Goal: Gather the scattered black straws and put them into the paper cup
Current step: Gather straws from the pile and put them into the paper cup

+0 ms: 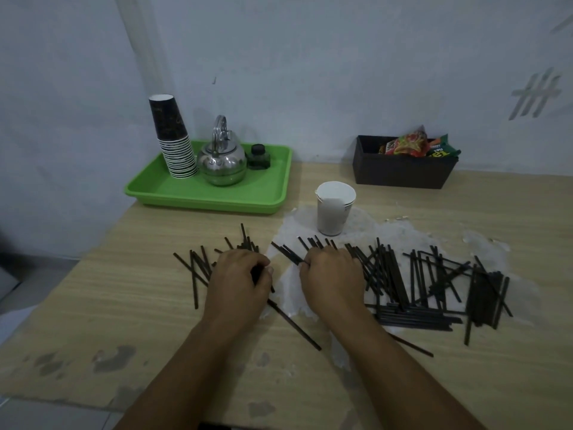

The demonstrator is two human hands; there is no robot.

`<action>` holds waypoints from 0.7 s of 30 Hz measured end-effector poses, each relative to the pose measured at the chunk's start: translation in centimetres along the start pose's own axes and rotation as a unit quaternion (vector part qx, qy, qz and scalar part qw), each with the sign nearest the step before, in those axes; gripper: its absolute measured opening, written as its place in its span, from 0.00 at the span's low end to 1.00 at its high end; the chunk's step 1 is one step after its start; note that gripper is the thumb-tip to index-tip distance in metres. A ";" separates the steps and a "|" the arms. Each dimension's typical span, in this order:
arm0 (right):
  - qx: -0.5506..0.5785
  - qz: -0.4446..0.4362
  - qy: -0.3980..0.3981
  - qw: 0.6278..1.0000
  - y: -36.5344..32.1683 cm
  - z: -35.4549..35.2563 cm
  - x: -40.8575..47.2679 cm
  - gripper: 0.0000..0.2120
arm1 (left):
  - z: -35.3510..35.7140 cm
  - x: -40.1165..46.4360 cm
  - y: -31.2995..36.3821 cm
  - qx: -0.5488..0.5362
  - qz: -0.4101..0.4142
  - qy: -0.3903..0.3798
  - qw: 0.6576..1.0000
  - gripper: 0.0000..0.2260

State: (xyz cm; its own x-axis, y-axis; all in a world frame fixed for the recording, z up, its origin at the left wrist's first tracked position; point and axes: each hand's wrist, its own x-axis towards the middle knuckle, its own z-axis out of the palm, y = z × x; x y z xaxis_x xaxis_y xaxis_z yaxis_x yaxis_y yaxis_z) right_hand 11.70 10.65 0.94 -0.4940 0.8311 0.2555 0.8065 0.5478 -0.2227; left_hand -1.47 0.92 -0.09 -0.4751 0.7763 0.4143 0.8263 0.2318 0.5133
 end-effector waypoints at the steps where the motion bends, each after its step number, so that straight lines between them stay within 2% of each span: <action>1: 0.003 0.001 0.004 1.000 0.1 0.0 0.0 0.12 | -0.1 0.0 0.1 -0.001 0.000 0.006 1.000 0.05; 5: 0.055 0.009 0.018 0.998 0.4 -0.6 0.2 0.12 | -0.5 0.2 1.5 -0.034 -0.001 0.046 0.998 0.04; 8: 0.196 0.031 0.012 0.980 -0.2 -1.4 0.3 0.10 | -0.7 0.8 3.1 -0.158 -0.088 0.049 0.982 0.04; 9: 0.245 0.037 0.000 0.969 -0.5 -1.7 0.4 0.09 | -0.7 1.2 3.6 -0.233 -0.144 0.038 0.961 0.04; 10: 0.283 0.040 -0.014 0.958 -0.8 -1.9 0.4 0.09 | -0.7 1.6 4.2 -0.323 -0.205 0.021 0.924 0.06; 12: 0.323 0.035 -0.036 0.945 -1.3 -2.3 0.4 0.09 | -0.6 2.5 5.2 -0.486 -0.305 -0.022 0.819 0.11; 13: 0.332 0.032 -0.046 0.942 -1.5 -2.5 0.3 0.09 | -0.6 2.9 5.5 -0.530 -0.332 -0.043 0.779 0.13; 14: 0.338 0.030 -0.053 0.939 -1.6 -2.5 0.3 0.09 | -0.6 3.1 5.6 -0.551 -0.346 -0.060 0.757 0.14; 18: 0.382 0.037 -0.062 0.921 -1.6 -2.5 0.3 0.08 | -0.4 3.4 5.5 -0.573 -0.338 -0.079 0.742 0.13; 21: 0.391 0.048 -0.056 0.917 -1.1 -2.4 0.4 0.09 | -0.2 3.6 4.9 -0.583 -0.364 -0.059 0.724 0.15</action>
State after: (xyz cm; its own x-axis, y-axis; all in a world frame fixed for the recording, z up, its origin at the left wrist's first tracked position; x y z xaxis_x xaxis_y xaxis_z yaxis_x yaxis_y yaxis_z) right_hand 11.37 10.10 3.51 -0.4977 0.8602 0.1110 0.3901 0.3364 -0.8571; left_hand 0.85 4.69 4.11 -0.5697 0.7585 -0.3164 -0.4801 0.0054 0.8772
